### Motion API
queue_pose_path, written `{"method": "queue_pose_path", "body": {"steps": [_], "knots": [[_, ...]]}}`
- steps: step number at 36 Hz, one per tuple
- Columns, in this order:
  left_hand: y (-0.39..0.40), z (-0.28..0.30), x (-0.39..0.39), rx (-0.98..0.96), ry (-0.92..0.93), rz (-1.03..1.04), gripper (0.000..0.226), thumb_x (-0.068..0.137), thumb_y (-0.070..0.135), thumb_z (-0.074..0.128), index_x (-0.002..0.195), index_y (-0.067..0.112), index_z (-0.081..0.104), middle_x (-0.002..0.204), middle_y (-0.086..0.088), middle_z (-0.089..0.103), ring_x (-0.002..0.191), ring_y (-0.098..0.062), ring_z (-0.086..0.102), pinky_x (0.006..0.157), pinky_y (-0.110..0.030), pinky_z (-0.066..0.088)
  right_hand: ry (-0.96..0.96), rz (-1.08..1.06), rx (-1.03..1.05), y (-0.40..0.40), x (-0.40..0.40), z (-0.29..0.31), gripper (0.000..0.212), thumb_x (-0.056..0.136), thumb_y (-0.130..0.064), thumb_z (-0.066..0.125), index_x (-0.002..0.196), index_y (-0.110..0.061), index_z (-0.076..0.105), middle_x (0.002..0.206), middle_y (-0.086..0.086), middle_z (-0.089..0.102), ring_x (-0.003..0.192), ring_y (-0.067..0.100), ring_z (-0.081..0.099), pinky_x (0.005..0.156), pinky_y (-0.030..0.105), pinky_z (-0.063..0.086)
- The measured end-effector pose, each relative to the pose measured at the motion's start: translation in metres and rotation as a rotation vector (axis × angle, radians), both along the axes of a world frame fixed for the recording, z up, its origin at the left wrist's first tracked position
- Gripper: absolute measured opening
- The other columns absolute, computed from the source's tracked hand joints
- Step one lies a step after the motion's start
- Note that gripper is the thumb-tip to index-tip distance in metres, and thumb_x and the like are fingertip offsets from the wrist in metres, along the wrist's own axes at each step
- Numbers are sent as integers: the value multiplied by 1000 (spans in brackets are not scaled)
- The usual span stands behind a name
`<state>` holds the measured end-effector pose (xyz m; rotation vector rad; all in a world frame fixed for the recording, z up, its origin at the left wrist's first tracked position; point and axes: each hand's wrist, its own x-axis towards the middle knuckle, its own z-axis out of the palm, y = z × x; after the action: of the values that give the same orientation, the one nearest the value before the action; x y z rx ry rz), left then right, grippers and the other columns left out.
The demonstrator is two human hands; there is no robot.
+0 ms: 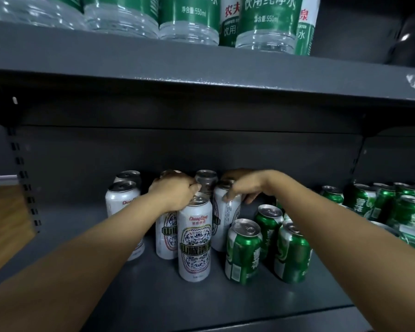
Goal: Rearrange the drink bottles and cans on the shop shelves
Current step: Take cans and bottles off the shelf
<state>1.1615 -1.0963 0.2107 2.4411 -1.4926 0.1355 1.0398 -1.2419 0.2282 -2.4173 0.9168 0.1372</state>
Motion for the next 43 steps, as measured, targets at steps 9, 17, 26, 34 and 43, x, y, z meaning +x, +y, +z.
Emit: {"method": "queue_pose_path", "body": {"steps": [9, 17, 26, 34, 43], "knots": [[-1, 0, -2, -16, -5, -6, 35, 100, 44, 37, 116, 24, 61, 124, -5, 59, 114, -26, 53, 89, -33, 44, -208, -42, -115, -3, 18, -23, 64, 79, -57, 66, 120, -10, 56, 114, 9, 66, 95, 27, 68, 81, 39, 58], [19, 21, -16, 60, 35, -167, 76, 69, 84, 43, 128, 38, 53, 134, 11, 54, 120, -14, 50, 105, -40, 37, -150, -72, -283, 12, 7, -16, 66, 76, -67, 62, 110, -11, 56, 100, 6, 67, 71, 21, 68, 69, 32, 58], [31, 15, -21, -92, 63, -211, 73, 58, 58, 80, 123, 33, 56, 122, 11, 60, 114, -12, 55, 93, -28, 45, -285, -62, -627, 27, -19, -9, 53, 94, -56, 39, 135, -23, 41, 137, 9, 48, 121, 29, 50, 89, 34, 41], [44, 59, -14, -648, 446, -256, 32, 71, 20, 81, 96, 28, 62, 96, 8, 65, 88, -8, 61, 74, -18, 51, -1178, -61, 300, 25, -35, 26, 36, 91, 2, 29, 76, -15, 57, 57, -6, 65, 52, 4, 54, 51, 19, 38], [28, 80, -16, -908, 696, -285, 23, 75, 11, 77, 84, 25, 62, 68, 16, 69, 63, 1, 65, 52, -14, 51, -916, 120, 314, 30, -51, 31, 22, 96, -21, 48, 115, -20, 59, 108, 0, 63, 94, 11, 55, 76, 18, 40]]}}
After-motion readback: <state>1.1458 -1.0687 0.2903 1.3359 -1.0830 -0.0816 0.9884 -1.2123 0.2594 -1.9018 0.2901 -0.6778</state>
